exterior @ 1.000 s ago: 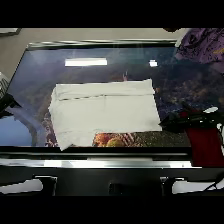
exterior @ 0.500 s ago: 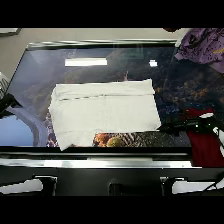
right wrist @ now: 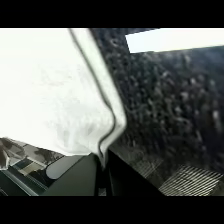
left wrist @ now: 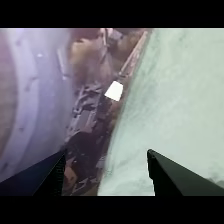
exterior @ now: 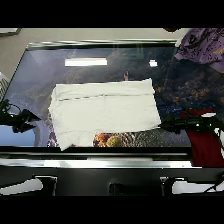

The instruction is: Fold the clothes and pants, and hang the long-sleeved shirts on hangers.

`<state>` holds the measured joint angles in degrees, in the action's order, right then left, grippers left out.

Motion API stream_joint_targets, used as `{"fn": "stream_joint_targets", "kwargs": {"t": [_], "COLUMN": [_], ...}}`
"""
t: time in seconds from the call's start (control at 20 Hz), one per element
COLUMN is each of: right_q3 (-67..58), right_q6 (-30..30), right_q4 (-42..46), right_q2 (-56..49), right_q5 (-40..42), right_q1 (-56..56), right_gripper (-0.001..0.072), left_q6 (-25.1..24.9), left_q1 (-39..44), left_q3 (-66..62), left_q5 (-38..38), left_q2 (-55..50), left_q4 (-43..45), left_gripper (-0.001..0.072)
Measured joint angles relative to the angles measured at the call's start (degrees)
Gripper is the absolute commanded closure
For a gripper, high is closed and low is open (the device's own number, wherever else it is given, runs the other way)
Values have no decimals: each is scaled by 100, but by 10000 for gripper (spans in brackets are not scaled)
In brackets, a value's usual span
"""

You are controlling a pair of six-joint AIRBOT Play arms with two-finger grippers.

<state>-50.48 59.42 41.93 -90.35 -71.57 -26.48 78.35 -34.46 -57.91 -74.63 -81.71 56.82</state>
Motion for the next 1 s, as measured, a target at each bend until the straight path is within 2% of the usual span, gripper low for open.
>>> {"fn": "stream_joint_targets", "kwargs": {"t": [0.15, 0.3, 0.55, 0.85, 0.9, 0.95, 1.0], "right_q3": [0, 0, 2, 2, 2, 2, 2], "right_q6": [59, 109, 280, 367, 385, 385, 387], "right_q4": [-46, -68, -83, -85, -85, -85, -83], "right_q2": [79, 125, 151, 157, 170, 192, 223], "right_q5": [-31, -28, -28, -35, -33, -17, 13], "right_q1": [0, 0, 0, 0, 0, 0, 0], "right_gripper": [680, 680, 680, 680, 680, 681, 681], "left_q6": [-667, -1054, -1384, -1502, -1513, -1519, -1521], "left_q1": [-4, 0, 48, 444, 522, 579, 623], "left_q3": [831, 1373, 1716, 1792, 1799, 1805, 1808], "left_q5": [249, 328, 330, 431, 470, 529, 588], "left_q2": [26, 35, 39, 28, 22, 13, 4], "left_q4": [-697, -1003, -1228, -1272, -1274, -1239, -1191], "left_gripper": [137, 138, 138, 154, 258, 410, 628]}}
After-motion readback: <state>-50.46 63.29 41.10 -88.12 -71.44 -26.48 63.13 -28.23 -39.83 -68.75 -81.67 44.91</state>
